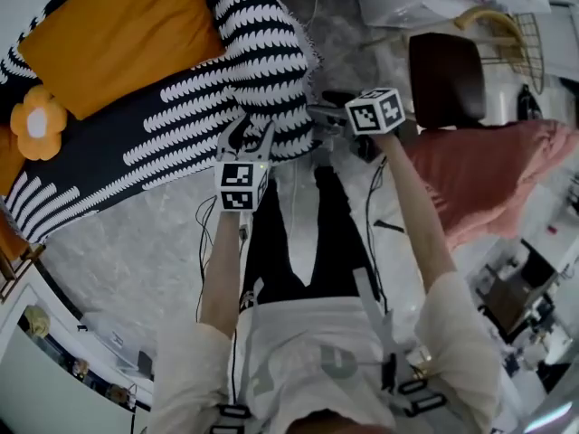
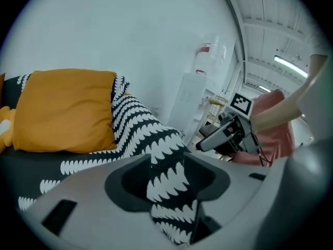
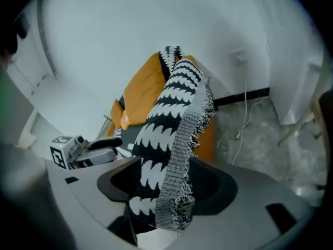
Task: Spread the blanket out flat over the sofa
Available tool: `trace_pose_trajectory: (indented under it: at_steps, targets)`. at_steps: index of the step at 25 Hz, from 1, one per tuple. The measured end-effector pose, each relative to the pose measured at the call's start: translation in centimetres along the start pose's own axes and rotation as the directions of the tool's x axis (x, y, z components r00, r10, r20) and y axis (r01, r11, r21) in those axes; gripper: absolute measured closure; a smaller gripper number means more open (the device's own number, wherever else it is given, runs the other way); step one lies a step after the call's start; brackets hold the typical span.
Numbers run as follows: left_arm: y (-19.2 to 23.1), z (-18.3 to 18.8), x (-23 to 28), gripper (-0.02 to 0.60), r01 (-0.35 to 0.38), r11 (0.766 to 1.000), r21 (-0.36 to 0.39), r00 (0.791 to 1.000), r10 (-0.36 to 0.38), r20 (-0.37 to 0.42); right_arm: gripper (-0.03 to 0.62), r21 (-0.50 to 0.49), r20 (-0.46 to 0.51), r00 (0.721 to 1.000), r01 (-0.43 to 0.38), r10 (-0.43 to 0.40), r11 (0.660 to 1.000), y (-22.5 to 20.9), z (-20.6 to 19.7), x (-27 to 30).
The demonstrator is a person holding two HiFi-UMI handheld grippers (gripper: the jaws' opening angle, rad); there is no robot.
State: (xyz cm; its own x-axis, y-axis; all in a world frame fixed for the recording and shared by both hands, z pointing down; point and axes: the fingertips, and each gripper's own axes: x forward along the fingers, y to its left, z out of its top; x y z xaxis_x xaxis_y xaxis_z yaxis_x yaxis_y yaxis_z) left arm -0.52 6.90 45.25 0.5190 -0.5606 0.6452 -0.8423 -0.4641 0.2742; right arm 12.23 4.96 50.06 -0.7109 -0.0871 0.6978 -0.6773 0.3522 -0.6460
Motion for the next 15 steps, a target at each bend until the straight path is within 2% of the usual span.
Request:
trace_pose_trajectory:
  at_steps: [2, 7, 13, 15]
  targets:
    - [0.0, 0.2, 0.9, 0.387, -0.017, 1.0, 0.017, 1.0, 0.017, -0.011, 0.324, 0.07, -0.014, 0.996, -0.091, 0.092, 0.993, -0.4, 0.3, 0.4]
    - [0.0, 0.8, 2.8, 0.387, -0.071, 0.997, -0.018, 0.997, 0.072, 0.022, 0.303, 0.089, -0.113, 0.973, -0.193, 0.202, 0.977, -1.7, -0.5, 2.4]
    - [-0.1, 0.5, 3.1, 0.387, -0.112, 0.987, -0.112, 0.993, 0.115, 0.022, 0.296, 0.206, -0.151, 0.905, -0.365, 0.398, 0.908, -0.5, -1.7, 3.4]
    - [0.1, 0.9, 3.4, 0.387, -0.116, 0.986, -0.121, 0.992, 0.12, 0.024, 0.296, 0.239, -0.156, 0.86, -0.444, 0.485, 0.864, 0.4, -1.3, 3.3]
